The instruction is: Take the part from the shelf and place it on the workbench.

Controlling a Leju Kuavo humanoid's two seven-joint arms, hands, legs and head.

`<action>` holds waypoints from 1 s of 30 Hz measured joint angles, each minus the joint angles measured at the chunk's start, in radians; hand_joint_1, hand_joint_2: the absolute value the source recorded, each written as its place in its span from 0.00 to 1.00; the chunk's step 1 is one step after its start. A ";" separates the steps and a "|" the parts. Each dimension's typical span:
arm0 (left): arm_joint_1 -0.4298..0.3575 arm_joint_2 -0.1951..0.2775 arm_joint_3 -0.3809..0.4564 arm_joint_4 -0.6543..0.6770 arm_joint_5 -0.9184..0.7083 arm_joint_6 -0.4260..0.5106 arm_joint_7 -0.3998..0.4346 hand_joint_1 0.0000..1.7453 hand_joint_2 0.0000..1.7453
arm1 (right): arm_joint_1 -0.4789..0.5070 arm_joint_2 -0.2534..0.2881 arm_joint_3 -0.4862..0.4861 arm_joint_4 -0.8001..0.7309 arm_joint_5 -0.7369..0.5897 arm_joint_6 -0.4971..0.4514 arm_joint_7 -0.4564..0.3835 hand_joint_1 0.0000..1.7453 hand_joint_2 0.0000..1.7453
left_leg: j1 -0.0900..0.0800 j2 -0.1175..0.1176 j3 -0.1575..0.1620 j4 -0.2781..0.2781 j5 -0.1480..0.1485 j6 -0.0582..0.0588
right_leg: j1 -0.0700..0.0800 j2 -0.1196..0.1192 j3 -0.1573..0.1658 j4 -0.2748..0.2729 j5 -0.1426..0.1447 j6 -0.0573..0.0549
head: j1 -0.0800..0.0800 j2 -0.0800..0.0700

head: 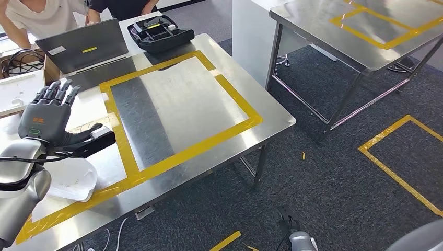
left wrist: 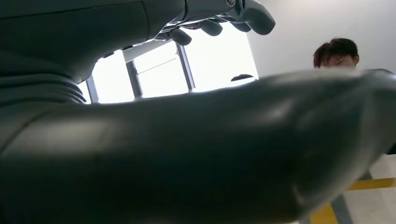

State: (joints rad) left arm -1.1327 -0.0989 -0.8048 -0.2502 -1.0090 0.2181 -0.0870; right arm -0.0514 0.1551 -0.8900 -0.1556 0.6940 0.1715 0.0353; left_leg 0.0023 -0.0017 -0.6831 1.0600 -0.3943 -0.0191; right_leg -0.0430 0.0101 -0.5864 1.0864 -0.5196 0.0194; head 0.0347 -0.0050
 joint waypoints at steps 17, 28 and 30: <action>-0.018 0.028 -0.001 -0.003 -0.039 -0.001 0.023 0.00 0.00 | 0.001 0.007 -0.017 0.000 0.002 -0.001 -0.011 0.00 0.00 | -0.025 0.013 0.132 -0.061 -0.074 0.055 | 0.021 -0.003 -0.100 -0.012 0.089 0.000 | -0.001 0.000; -0.023 0.066 -0.001 -0.003 -0.054 0.015 0.025 0.00 0.00 | -0.001 0.002 -0.018 0.000 0.002 -0.005 -0.002 0.00 0.00 | -0.018 0.018 -0.015 -0.002 0.013 0.023 | 0.018 -0.006 0.020 0.002 -0.025 0.006 | 0.008 0.000; -0.035 0.083 -0.001 -0.002 -0.065 0.021 0.024 0.00 0.00 | 0.000 0.003 -0.022 0.000 0.000 -0.008 0.007 0.00 0.00 | -0.019 0.018 -0.019 0.002 0.024 0.014 | 0.017 -0.005 0.010 0.002 -0.015 -0.017 | 0.008 0.000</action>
State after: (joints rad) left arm -1.1681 -0.0163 -0.8060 -0.2526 -1.0742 0.2386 -0.0630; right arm -0.0514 0.1576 -0.9116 -0.1559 0.6943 0.1636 0.0425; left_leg -0.0171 0.0160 -0.7025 1.0617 -0.3703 -0.0050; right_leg -0.0257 0.0051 -0.5764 1.0882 -0.5346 0.0024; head 0.0423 -0.0050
